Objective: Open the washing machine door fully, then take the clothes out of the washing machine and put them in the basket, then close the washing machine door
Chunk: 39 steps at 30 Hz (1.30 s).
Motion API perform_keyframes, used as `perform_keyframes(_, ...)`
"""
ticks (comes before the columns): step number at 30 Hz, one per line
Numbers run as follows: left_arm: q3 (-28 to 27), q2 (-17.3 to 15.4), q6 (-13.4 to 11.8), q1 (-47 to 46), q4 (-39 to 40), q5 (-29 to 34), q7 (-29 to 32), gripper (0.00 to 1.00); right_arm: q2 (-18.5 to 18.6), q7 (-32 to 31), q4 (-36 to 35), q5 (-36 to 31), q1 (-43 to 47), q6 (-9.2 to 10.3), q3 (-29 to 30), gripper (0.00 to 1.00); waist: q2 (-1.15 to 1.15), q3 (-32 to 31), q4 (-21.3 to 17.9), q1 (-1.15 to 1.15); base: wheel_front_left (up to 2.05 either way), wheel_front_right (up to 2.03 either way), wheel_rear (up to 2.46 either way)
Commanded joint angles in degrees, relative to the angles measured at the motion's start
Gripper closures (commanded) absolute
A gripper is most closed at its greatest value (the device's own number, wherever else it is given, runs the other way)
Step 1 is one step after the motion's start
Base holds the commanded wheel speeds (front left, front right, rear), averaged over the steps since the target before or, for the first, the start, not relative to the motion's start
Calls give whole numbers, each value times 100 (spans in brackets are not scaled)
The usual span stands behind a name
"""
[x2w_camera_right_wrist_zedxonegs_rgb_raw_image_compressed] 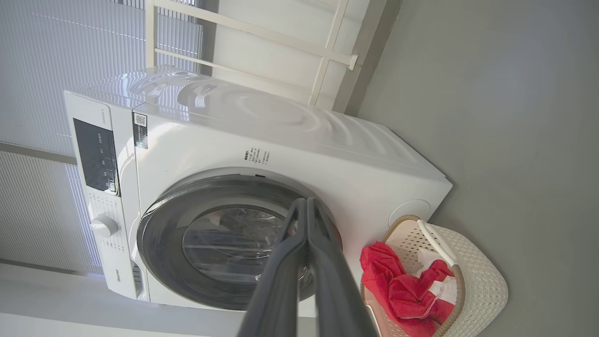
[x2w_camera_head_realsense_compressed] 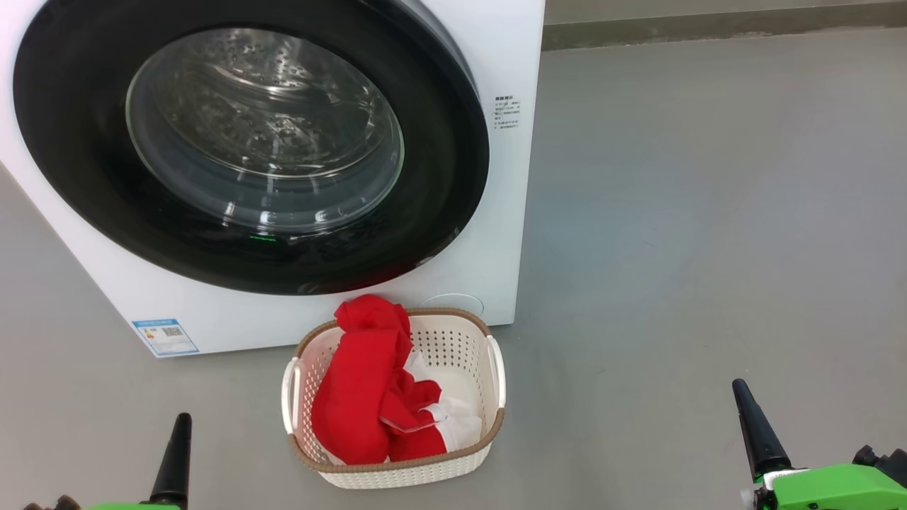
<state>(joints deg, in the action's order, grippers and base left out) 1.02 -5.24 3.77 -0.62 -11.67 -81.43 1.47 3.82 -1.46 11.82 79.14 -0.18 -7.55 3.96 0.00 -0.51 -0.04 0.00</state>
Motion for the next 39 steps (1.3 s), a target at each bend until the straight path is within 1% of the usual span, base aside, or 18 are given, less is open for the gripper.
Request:
perform_keyframes(1,-234,-43,95,-295,57,-172,51,100,72,-48,-85,233,-305,4,-83,100,0,6,0,0,0,0,0)
perform_keyframes(20,-591,118,371,-543,-231,-1209,372,100,73,-317,206,1496,-579,6,24,100,0,69,4,0,0,0,0)
perform_keyframes(39,-627,143,371,-545,-232,-1179,400,100,39,-355,210,1456,-583,6,72,100,0,69,4,0,0,0,0)
